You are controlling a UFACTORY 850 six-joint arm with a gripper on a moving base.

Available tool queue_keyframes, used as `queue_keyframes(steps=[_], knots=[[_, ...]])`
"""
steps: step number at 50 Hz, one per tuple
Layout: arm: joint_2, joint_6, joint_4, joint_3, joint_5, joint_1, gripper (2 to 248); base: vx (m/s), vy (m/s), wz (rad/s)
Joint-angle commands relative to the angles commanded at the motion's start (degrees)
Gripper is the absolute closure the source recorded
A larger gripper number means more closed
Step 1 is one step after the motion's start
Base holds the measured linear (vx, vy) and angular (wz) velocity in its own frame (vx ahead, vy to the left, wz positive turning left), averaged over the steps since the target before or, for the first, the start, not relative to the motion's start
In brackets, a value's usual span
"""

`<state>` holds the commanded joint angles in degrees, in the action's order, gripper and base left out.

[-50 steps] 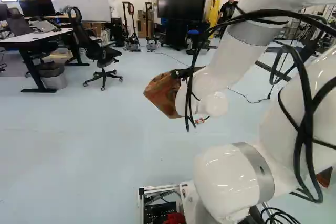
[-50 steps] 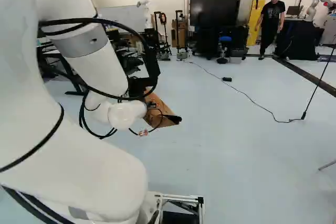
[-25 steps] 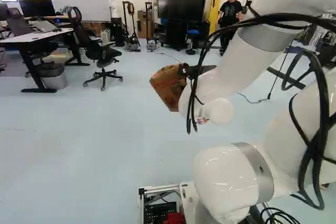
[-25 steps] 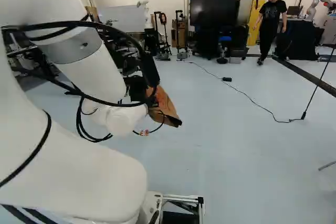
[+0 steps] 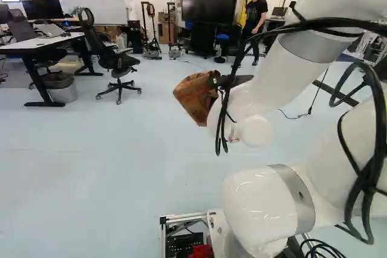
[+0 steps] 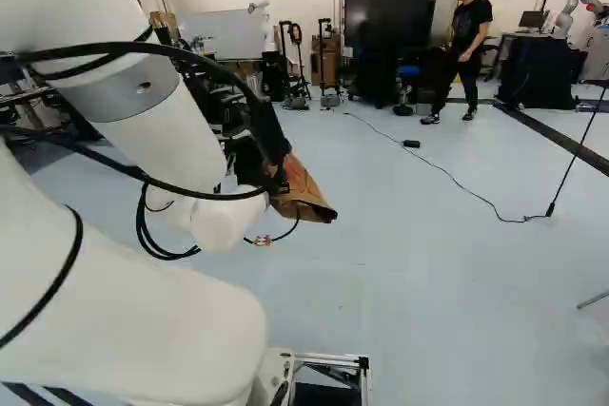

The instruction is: Pick up the grocery bag from the ground

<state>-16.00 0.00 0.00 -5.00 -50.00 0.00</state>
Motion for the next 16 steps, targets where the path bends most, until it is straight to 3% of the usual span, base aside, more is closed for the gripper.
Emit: queue_keyframes(steps=[16], knots=[[0.0,0.0,0.0,0.0,0.0,0.0,229,0.000,0.000,0.000]])
